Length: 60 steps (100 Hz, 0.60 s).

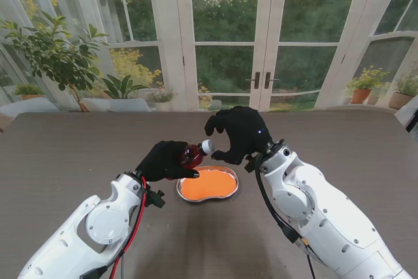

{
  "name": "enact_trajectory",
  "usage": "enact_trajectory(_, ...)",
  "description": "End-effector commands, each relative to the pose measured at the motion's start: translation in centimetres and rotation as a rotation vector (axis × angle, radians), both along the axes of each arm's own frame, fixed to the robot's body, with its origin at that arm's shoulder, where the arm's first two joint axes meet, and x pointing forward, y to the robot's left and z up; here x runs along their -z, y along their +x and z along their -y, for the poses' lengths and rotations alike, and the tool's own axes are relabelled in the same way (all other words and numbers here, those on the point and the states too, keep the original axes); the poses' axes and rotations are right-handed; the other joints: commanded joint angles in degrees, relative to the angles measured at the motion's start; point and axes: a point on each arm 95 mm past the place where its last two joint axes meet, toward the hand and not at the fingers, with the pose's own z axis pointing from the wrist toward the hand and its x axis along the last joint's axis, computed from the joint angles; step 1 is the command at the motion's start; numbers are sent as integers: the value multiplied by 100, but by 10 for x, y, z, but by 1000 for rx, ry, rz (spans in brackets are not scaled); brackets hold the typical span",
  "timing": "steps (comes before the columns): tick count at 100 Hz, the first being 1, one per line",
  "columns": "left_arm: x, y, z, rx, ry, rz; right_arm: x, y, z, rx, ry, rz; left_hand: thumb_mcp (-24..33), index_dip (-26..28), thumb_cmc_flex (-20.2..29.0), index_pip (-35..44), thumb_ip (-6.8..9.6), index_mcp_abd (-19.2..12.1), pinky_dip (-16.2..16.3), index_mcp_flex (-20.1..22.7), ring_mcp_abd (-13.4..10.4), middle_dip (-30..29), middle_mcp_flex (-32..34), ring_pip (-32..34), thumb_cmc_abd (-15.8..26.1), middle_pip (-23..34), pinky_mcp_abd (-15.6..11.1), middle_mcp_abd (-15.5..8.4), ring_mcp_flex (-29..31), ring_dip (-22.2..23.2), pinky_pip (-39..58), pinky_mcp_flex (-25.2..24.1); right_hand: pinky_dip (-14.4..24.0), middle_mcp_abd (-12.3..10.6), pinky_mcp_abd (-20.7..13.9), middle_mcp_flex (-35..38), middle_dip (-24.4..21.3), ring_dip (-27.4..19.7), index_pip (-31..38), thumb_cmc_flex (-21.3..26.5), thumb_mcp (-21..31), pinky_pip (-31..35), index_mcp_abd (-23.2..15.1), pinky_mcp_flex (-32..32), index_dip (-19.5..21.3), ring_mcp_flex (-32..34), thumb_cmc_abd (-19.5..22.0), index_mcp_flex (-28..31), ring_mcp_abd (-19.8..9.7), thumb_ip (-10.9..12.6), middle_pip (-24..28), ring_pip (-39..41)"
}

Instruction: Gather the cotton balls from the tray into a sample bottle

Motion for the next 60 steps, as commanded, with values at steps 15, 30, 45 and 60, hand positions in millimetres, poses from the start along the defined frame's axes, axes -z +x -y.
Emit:
enact_trajectory(15, -2, 0, 3, 14, -3, -4, 0, -1, -6, -6, -1, 2, 1834, 31, 1085, 619, 1, -1145, 138, 866, 138, 67, 228, 117, 1498, 84, -138, -287, 21, 8, 117, -177, -56, -158, -36, 234, 61, 148, 106, 209, 468, 341, 100, 145, 168, 93, -207, 322, -144, -106, 47, 311)
enact_trajectory(30, -2, 0, 3, 14, -2, -3, 0, -1, -7, -10, 3, 3, 1832, 34, 1086, 622, 0, -1136, 139, 869, 139, 66, 226, 116, 1502, 83, -127, -281, 16, 8, 116, -179, -66, -179, -33, 353, 59, 179, 106, 277, 463, 363, 121, 184, 174, 91, -178, 425, -139, -93, 31, 385)
enact_trajectory(45, -3, 0, 3, 15, -2, -2, 0, -1, -8, -14, 7, 3, 1831, 34, 1087, 622, 1, -1143, 140, 872, 132, 66, 228, 122, 1500, 86, -139, -291, 21, 9, 119, -169, -75, -192, -21, 455, 58, 203, 130, 318, 469, 376, 121, 213, 194, 90, -156, 536, -135, -84, 16, 437)
enact_trajectory(60, -3, 0, 4, 15, -2, -2, 1, -1, -9, -18, 7, 1, 1834, 31, 1090, 619, 2, -1140, 139, 871, 132, 69, 230, 122, 1505, 88, -140, -292, 20, 9, 117, -174, -83, -209, -20, 571, 62, 234, 175, 374, 475, 396, 113, 249, 229, 88, -121, 640, -118, -73, 7, 504)
